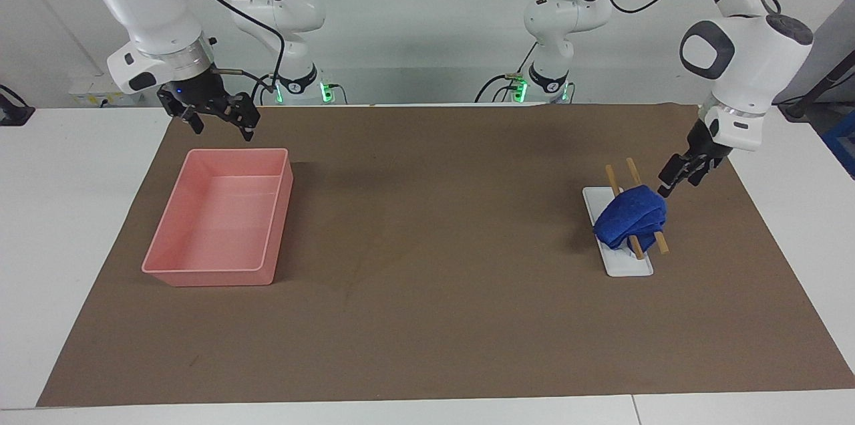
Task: Wipe water with towel using both arms
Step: 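Move the left gripper toward the blue towel on the white tray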
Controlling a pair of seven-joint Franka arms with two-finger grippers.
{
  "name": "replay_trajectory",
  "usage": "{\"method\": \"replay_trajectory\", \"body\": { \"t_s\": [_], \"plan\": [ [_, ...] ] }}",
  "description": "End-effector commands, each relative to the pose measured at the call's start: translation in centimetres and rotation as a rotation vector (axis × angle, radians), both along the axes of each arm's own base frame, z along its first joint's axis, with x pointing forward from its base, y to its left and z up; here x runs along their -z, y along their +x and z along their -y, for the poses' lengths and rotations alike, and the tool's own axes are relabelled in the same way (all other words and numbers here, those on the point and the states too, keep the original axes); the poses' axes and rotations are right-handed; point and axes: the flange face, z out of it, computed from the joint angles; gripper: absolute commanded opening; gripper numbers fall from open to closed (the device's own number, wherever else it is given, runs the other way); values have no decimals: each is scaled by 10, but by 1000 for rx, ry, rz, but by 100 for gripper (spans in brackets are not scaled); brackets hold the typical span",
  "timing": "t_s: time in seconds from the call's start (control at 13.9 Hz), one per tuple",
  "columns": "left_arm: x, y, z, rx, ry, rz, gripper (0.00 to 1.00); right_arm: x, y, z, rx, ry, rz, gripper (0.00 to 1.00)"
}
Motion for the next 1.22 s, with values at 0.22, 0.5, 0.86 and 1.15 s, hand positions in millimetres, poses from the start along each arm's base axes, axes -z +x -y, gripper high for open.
{"method": "replay_trajectory", "body": {
  "t_s": [0.22,0.5,0.86,1.15],
  "plan": [
    [31,-11,-3,-136,-78,33,100,0,-4,3,-14,15,-6,99],
    [38,-6,0,-220,-93,56,100,-1,-5,3,-14,15,-4,99],
    [48,-2,15,-277,-109,55,100,0,-5,3,-14,15,-7,99],
    [57,-5,14,-288,-102,76,91,0,-5,3,-14,13,-7,99]
  ]
}}
